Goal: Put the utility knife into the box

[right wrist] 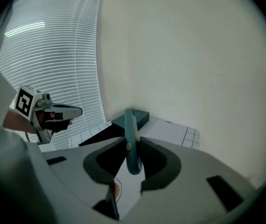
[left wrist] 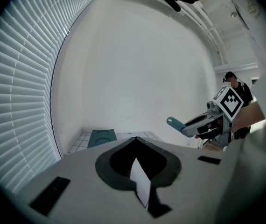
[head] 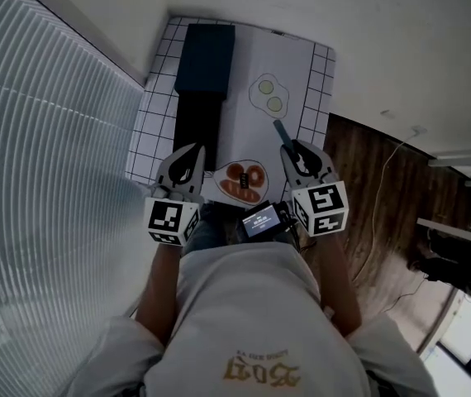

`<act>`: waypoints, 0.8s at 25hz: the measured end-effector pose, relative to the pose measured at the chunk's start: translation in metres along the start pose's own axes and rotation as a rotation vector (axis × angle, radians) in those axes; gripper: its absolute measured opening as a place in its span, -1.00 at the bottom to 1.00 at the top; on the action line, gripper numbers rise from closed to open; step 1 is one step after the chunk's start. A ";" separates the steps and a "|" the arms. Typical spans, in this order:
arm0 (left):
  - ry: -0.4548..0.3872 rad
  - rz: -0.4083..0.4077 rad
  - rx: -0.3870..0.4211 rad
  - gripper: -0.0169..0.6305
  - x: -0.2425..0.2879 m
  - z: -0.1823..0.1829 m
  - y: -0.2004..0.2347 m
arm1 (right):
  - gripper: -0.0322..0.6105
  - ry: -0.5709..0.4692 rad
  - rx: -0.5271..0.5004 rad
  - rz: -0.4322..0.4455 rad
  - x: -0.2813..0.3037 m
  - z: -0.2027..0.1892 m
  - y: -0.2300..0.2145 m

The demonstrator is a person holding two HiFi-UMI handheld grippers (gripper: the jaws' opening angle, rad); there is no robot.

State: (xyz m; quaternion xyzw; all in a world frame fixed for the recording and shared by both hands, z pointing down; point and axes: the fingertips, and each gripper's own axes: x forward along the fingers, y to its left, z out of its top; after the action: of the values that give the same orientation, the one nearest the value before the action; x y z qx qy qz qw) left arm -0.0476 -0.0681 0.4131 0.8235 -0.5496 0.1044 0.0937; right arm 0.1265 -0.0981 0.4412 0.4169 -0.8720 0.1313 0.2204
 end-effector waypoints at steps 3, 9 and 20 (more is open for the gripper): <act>0.005 -0.017 0.003 -0.92 -0.004 -0.003 0.009 | -0.60 -0.017 0.015 -0.043 0.002 0.007 0.006; -0.008 -0.016 -0.003 -0.92 -0.012 -0.005 0.034 | -0.60 -0.020 0.035 -0.066 0.010 0.015 0.025; -0.008 -0.032 -0.011 -0.92 -0.021 -0.007 0.070 | -0.60 -0.026 0.032 -0.073 0.032 0.027 0.062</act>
State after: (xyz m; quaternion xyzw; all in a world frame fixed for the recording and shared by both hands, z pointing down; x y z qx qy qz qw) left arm -0.1208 -0.0741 0.4170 0.8321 -0.5373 0.0969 0.0977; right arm 0.0528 -0.0930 0.4308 0.4535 -0.8567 0.1320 0.2071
